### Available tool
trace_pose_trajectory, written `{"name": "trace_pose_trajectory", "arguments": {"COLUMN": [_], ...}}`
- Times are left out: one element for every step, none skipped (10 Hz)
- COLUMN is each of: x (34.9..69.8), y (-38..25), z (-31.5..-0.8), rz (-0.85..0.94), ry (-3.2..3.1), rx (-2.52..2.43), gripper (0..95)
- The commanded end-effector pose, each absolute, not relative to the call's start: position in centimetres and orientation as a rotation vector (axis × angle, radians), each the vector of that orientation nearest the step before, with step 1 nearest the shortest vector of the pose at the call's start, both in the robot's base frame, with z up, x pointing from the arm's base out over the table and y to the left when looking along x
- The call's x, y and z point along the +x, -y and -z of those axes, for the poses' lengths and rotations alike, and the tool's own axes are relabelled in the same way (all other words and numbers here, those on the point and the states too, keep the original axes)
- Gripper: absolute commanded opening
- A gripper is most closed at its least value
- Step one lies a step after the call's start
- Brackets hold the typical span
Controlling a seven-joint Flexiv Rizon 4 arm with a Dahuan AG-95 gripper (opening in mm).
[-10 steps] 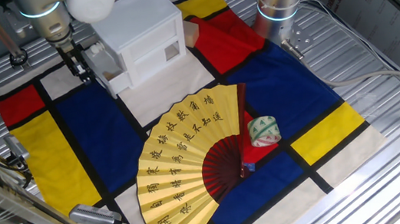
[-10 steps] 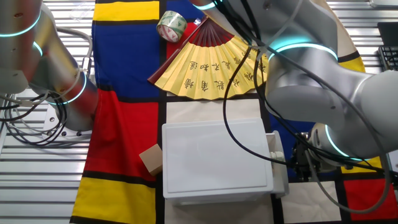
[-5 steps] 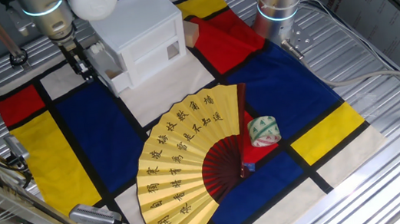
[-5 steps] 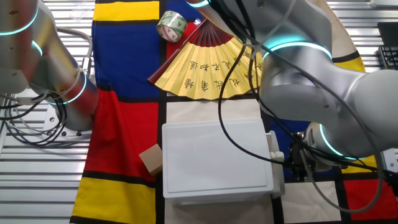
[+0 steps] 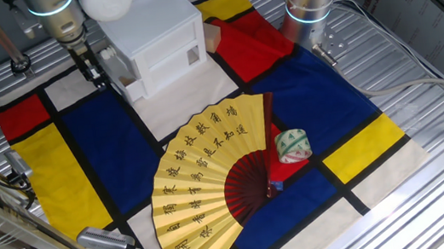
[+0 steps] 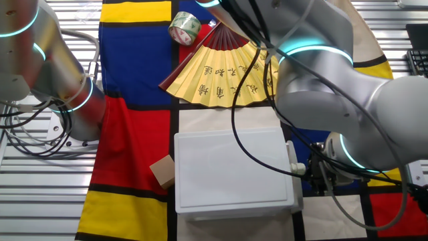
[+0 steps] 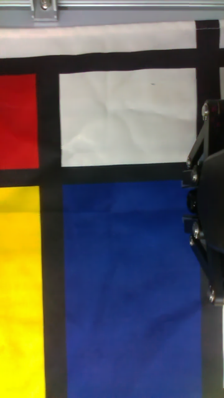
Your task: Grasp the handle and close the drawer
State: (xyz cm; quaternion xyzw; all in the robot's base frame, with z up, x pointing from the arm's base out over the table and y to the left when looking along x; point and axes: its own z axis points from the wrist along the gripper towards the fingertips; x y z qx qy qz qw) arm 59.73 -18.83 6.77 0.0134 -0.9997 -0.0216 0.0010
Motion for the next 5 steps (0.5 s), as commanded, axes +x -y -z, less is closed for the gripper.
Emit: {"name": "trace_pose_trajectory", "arguments": {"x": [59.34, 59.08, 58.88, 58.8, 58.71], "y": [18.87, 18.92, 18.96, 18.98, 18.97], "z": [-6.66, -6.55, -6.52, -6.58, -6.67], "rz": [0.066, 0.066, 0.067, 0.068, 0.07], "ry": [3.137, 3.137, 3.139, 3.137, 3.135], "rx": [0.045, 0.047, 0.048, 0.05, 0.05], "gripper": [0.0, 0.0, 0.0, 0.0, 0.0]}}
